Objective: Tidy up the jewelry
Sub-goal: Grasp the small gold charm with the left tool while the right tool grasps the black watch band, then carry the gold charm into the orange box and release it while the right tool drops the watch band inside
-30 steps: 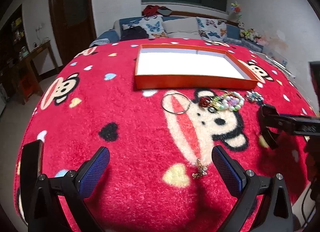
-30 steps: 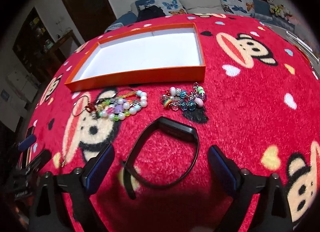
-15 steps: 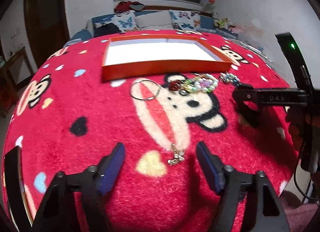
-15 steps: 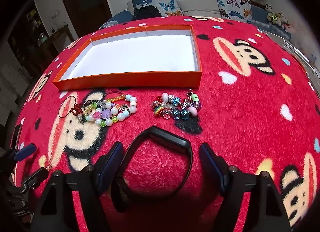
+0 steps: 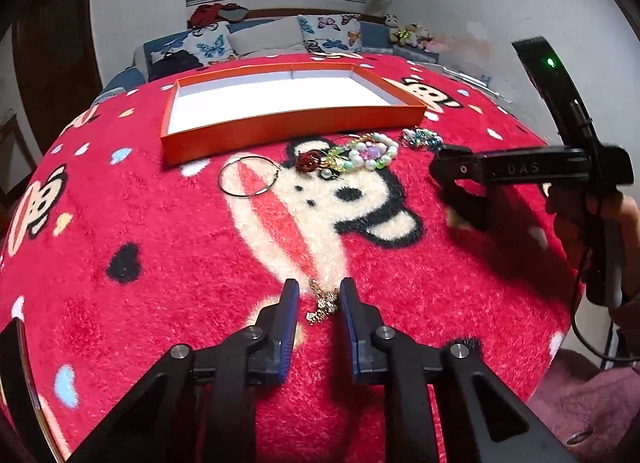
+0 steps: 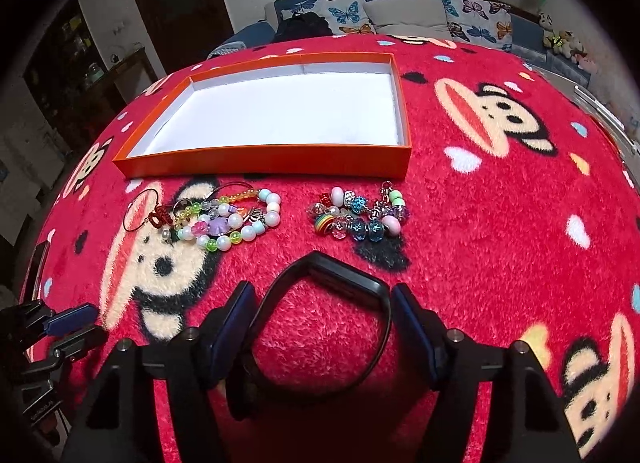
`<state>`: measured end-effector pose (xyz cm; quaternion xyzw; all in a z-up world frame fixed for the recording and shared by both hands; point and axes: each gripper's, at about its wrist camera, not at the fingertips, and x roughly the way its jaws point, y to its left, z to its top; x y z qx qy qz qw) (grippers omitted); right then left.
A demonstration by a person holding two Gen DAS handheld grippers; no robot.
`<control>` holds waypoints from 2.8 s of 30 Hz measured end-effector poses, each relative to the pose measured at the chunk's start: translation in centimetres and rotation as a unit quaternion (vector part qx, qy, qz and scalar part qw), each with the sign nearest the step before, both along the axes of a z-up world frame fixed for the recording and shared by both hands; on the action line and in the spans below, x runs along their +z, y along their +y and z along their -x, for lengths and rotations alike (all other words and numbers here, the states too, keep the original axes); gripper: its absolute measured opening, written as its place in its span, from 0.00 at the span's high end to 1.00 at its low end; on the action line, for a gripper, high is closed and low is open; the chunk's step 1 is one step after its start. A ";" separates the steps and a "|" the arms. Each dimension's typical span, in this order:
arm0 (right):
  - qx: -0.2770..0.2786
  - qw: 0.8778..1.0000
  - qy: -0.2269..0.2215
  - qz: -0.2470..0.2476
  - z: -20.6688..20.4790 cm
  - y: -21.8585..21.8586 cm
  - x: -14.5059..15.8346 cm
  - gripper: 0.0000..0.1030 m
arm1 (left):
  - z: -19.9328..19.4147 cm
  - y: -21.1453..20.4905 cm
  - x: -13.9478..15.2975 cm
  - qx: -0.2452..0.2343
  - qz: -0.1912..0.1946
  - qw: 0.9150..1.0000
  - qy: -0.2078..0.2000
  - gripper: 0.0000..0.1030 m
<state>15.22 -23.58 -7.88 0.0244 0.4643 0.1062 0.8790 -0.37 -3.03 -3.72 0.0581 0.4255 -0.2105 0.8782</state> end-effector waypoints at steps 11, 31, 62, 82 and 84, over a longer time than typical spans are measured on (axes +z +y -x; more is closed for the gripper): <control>0.005 1.000 -0.010 0.006 0.1 0.1 0.0 0.30 | 0.7 -0.5 -0.1 -0.014 -0.016 1.000 -0.011 0.89; 0.027 0.999 -0.035 -0.023 0.4 -0.7 2.9 0.47 | -0.8 3.2 6.7 0.029 0.051 0.996 -0.059 0.89; 0.079 0.994 -0.077 -0.020 -9.9 -0.4 6.0 0.47 | -19.0 2.3 8.5 0.028 0.029 0.998 -0.047 0.89; 0.094 0.995 -0.032 -0.003 -14.9 0.8 1.8 0.46 | -21.9 2.4 2.0 0.041 0.007 0.999 0.012 0.87; 0.092 0.995 -0.026 -0.011 -15.4 0.7 1.4 0.45 | -21.8 2.4 2.1 0.045 0.003 0.999 0.012 0.87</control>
